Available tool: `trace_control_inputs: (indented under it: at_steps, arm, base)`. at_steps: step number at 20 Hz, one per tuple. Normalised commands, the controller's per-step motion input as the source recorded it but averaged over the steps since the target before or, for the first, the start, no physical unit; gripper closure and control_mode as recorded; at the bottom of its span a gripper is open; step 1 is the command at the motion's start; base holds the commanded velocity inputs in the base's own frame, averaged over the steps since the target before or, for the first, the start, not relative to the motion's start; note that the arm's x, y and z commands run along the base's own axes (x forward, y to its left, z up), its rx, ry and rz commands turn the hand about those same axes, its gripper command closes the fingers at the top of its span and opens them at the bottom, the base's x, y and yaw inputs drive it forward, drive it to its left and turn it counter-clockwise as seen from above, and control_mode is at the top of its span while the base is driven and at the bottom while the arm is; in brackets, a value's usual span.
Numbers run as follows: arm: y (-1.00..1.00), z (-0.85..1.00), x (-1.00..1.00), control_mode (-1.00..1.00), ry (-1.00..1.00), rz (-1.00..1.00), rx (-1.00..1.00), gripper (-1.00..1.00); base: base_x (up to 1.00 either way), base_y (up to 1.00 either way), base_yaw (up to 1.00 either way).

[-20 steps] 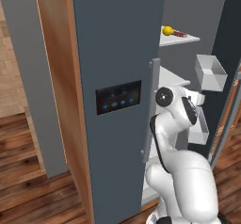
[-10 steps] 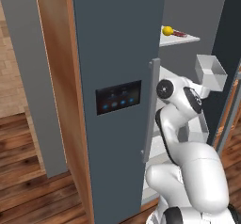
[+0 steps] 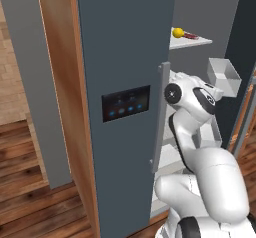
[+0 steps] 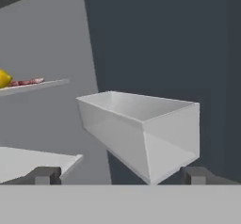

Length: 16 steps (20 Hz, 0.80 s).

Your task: Open the fridge, remove the orange, lemon, and steak, and place them on any counter.

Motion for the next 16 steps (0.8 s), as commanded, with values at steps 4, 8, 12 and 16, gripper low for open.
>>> trace_control_inputs:
  at_steps: [4, 8, 12, 16]
  arm:
    - [-0.22, 0.00, 0.07, -1.00, -0.02, -0.12, 0.00, -1.00]
    - [-0.49, 0.00, 0.00, -1.00, 0.00, -0.14, 0.00, -1.00]
    - [-0.52, 0.00, 0.00, -1.00, -0.02, -0.12, 0.00, -1.00]
    - [-0.51, 0.00, 0.00, -1.00, -0.04, -0.10, 0.00, -1.00]
  base:
    - [0.00, 0.00, 0.00]
    - [0.00, 0.00, 0.00]
    - [0.00, 0.00, 0.00]
    - [0.00, 0.00, 0.00]
